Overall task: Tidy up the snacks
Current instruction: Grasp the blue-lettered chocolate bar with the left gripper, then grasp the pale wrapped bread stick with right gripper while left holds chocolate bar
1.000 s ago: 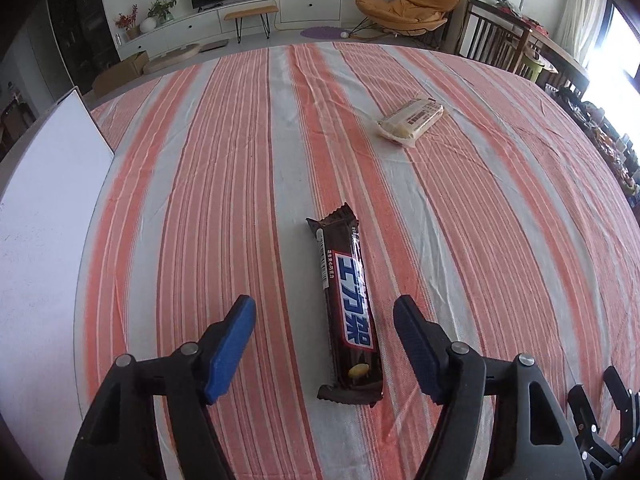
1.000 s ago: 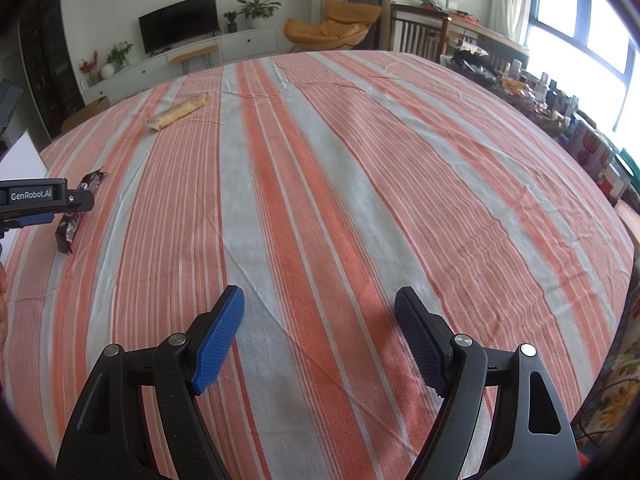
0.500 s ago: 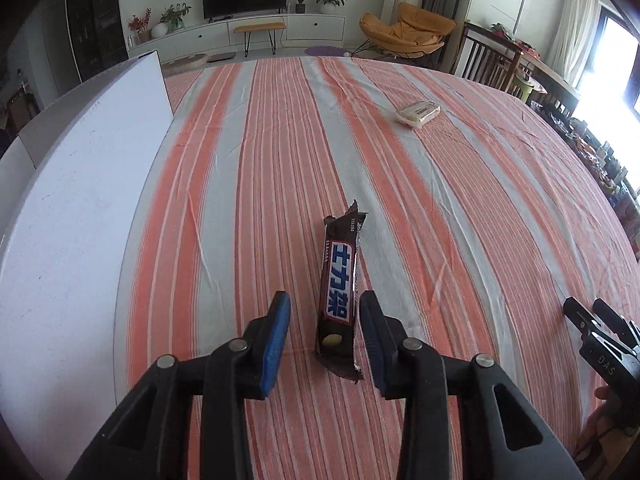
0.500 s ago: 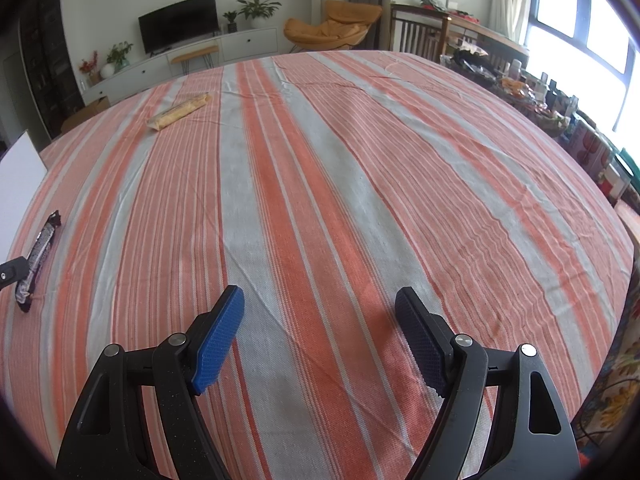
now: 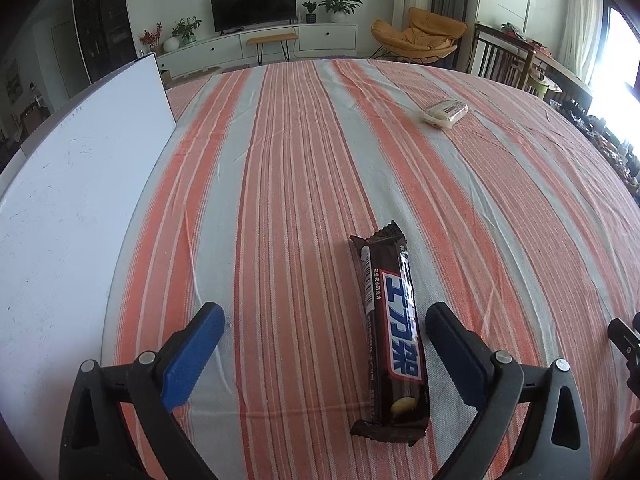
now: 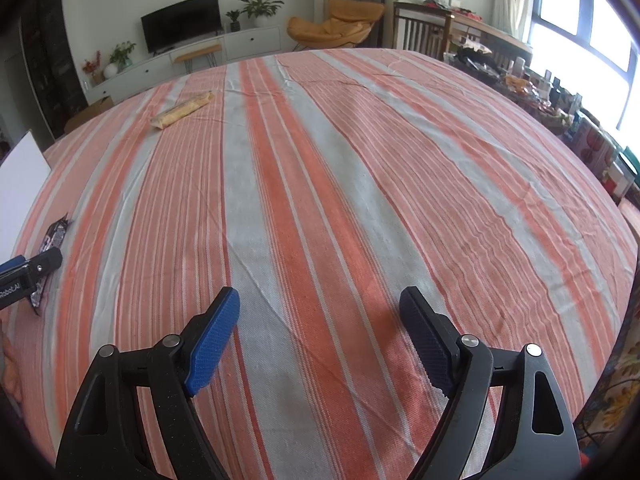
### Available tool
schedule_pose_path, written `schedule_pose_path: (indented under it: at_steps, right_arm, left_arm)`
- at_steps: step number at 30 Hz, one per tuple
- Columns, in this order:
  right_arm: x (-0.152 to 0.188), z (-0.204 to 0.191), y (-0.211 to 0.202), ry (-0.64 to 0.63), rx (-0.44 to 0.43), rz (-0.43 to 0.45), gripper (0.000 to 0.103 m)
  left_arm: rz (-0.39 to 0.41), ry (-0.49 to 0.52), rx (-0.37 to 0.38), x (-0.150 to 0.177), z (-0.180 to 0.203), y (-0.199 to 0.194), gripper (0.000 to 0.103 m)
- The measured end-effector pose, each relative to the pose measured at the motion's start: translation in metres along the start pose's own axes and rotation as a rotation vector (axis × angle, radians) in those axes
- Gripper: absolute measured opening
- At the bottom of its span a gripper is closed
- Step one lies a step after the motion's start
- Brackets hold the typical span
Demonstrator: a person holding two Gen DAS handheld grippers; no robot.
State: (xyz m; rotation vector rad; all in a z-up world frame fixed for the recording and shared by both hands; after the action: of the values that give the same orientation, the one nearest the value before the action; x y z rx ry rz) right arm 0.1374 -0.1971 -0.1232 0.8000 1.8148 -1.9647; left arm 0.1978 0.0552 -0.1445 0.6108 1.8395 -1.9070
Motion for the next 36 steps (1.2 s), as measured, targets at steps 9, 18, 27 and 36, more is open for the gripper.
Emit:
schedule_pose_path:
  at_steps: [9,18,27,36]
  right_arm:
    - [-0.077,-0.03,0.027,-0.018,-0.165,-0.135,0.086]
    - [-0.206,-0.116,0.134,0.138,-0.315,-0.26,0.084]
    - [-0.218,-0.18,0.162,-0.091,-0.06,-0.215,0.036]
    - [-0.16,-0.086,0.104,-0.181,-0.223,-0.24,0.029]
  left_arm:
    - [-0.001,-0.002,0.001,0.0,0.0,0.001,0.103]
    - [-0.001,-0.003,0.002,0.0,-0.001,0.002,0.103]
    - [-0.001,-0.003,0.002,-0.001,-0.001,0.003,0.103]
    - [-0.001,-0.003,0.002,-0.001,-0.001,0.003,0.103]
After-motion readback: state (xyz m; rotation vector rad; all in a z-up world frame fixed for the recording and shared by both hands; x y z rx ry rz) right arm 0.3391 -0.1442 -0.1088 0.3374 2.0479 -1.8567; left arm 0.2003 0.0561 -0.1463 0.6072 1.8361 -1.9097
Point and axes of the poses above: each gripper's, at about its wrist camera, not at the fingertips, and y roughly the way its jaws point, z to its right, x to its underside, the point moved 1 cm from there along y, roughly the way its jaws point, and after that the axes turned 2 degrees about x, right-handed, at the moved point
